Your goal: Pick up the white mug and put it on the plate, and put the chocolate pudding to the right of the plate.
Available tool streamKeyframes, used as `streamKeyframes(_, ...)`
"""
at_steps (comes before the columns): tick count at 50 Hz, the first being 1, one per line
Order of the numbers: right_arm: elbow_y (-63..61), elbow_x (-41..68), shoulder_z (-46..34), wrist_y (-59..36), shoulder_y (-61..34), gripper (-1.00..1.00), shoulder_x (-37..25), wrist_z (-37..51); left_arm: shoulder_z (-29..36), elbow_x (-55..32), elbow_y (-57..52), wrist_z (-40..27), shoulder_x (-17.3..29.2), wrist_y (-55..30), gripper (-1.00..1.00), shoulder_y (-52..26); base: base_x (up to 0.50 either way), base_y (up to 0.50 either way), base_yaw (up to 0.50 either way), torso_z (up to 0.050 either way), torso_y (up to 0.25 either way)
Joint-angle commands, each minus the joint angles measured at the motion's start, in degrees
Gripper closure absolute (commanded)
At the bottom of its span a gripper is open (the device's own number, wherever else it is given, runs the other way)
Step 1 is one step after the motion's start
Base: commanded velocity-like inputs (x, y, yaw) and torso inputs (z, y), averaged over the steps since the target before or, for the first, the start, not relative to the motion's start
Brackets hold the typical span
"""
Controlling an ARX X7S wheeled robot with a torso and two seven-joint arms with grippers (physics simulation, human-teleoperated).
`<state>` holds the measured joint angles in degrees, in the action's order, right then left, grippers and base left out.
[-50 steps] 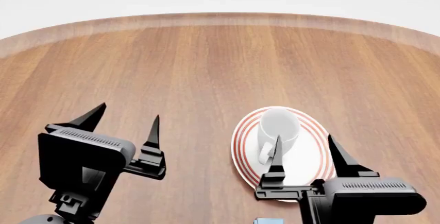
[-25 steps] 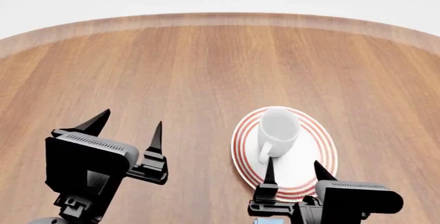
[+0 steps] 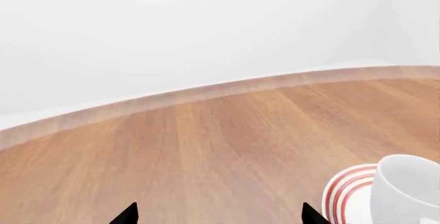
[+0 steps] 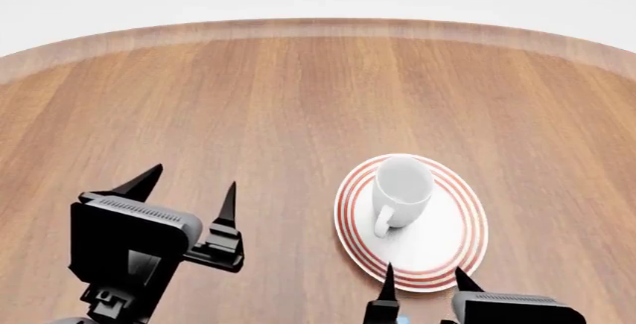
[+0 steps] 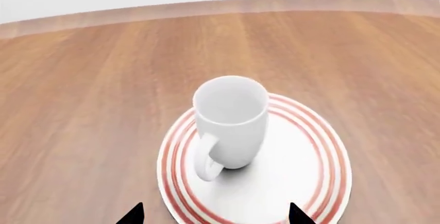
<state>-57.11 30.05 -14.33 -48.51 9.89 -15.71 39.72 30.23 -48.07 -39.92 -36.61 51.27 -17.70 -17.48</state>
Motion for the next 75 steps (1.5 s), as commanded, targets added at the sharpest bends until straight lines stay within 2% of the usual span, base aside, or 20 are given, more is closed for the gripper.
streamKeyframes(1,-1.7,1.9,0.6,-1.9,2.7,-1.00,0.8,0.8,-1.3,0.6,0.5,1.8,-1.6,0.3,-1.00,0.2,0.00,0.00,0.00,0.000,0.000)
streamKeyframes(10,-1.1,3.2,-0.8,-1.3,4.4,-1.00,0.3,1.5,-0.9,0.6,0.7,2.2,-1.8,0.2,-1.00,0.3,0.00,0.00,0.00,0.000,0.000)
streamKeyframes(23,0.9,9.5,1.8,-3.4,6.2,-1.00,1.2,2.6,-0.7,0.0,1.4,2.7,-2.1,0.4,-1.00,0.4,0.00,0.00,0.00,0.000,0.000)
streamKeyframes(57,1.5,8.1,-3.3,-0.9,9.1,-1.00,-1.0,3.3,-0.3,0.0,2.4,3.2,-2.6,0.8,-1.00,1.3,0.00,0.00,0.00,0.000,0.000)
streamKeyframes(75,3.8,9.5,-2.2,1.4,10.3,-1.00,-1.9,2.9,-0.3,0.2,3.4,3.6,-2.9,1.4,-1.00,1.6,0.00,0.00,0.00,0.000,0.000)
